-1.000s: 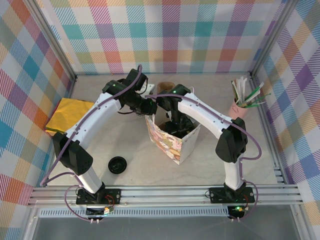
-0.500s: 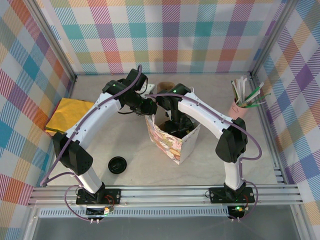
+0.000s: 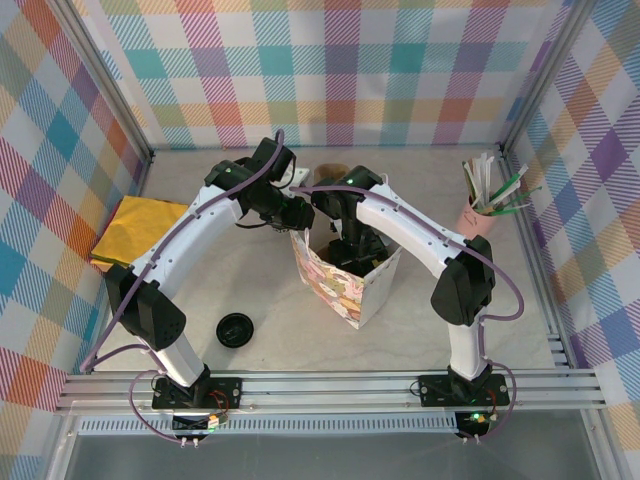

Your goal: Pack the takeout coffee

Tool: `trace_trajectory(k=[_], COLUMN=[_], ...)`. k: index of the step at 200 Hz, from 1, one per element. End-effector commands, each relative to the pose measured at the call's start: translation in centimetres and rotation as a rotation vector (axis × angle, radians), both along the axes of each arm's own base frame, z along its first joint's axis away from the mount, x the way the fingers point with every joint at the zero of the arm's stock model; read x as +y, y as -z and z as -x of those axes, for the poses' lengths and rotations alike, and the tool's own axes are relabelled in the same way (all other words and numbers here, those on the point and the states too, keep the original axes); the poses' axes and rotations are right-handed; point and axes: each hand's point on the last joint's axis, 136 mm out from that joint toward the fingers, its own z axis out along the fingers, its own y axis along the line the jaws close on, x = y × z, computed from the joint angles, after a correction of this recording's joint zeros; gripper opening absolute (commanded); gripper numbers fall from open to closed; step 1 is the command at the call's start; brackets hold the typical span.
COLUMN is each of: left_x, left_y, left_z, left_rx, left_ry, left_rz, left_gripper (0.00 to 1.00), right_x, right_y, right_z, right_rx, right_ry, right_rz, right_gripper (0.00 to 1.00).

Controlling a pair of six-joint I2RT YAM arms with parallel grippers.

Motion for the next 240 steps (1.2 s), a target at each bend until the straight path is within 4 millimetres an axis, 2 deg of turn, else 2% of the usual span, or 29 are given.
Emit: trace_trajectory(k=[1,77,240], left_x=[0.07,0.13,0.16], left_y=[-0.5,-0.44,-0.46], left_z=[1.0,1.07,1.15], left_rx=[0.005,0.009,0.01], left_ry=[0.016,0.015,0.013], left_rz=[0.003,0.0,0.002], left_gripper=[0.33,0.33,0.33], right_x=[-1.08,-1.05,-1.41], right_y=[-0.49,0.41,0.11], right_z=[1.1,1.37,1.5], right_rx=[0.058,0.072,0.066], right_ry=[0.005,0.009,0.011], right_rz=[0.044,0.042,0.049], right_gripper=[0.71,0.71,0.71])
